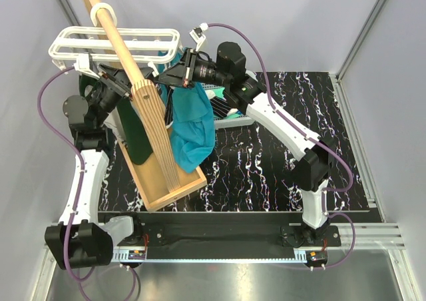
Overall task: Clip the socks to the hanger
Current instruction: Open the clamp at the hanger, then adjust the sock in the bin.
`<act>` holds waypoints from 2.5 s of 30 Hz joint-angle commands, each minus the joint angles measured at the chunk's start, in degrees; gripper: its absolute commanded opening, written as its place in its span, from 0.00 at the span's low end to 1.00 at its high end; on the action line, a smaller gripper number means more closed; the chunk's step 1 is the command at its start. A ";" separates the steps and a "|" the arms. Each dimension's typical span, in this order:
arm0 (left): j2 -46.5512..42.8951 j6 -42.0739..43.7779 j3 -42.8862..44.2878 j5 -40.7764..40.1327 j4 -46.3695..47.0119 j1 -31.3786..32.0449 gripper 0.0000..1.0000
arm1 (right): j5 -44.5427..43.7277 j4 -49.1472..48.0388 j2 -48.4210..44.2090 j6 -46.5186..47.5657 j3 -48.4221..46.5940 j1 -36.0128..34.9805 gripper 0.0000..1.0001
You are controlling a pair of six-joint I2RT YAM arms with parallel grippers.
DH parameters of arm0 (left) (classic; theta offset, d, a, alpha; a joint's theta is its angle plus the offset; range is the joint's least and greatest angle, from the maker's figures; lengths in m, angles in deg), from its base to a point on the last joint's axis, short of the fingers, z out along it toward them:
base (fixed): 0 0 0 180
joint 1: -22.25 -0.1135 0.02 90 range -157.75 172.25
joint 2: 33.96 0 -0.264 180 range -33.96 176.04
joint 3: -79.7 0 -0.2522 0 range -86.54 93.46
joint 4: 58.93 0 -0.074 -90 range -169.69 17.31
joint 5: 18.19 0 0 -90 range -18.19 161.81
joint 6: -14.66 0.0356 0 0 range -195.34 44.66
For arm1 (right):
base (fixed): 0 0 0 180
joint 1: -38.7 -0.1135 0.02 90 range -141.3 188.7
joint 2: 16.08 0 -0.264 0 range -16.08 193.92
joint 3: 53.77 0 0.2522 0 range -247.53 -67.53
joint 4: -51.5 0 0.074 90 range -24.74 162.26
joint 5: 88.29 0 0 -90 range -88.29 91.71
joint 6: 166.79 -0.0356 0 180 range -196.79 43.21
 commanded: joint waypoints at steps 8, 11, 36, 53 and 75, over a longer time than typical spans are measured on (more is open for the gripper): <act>1.22 1.60 4.30 -1.08 -2.79 1.61 0.67 | 2.67 -4.51 0.79 -4.28 -2.38 0.10 0.00; 1.83 1.07 5.09 -1.69 -2.00 1.70 0.66 | 2.67 -4.77 0.35 -4.19 -1.76 0.18 0.00; 0.52 14.50 11.42 -6.18 -20.25 2.93 0.00 | -2.25 14.27 -5.00 10.91 0.16 2.11 0.67; 0.53 27.00 18.36 -8.20 -38.21 4.86 0.00 | -45.40 36.46 -15.75 42.04 4.92 11.07 0.59; -2.12 30.87 15.72 -10.22 -42.51 4.86 0.00 | -33.99 28.01 29.43 52.68 -18.02 15.91 0.45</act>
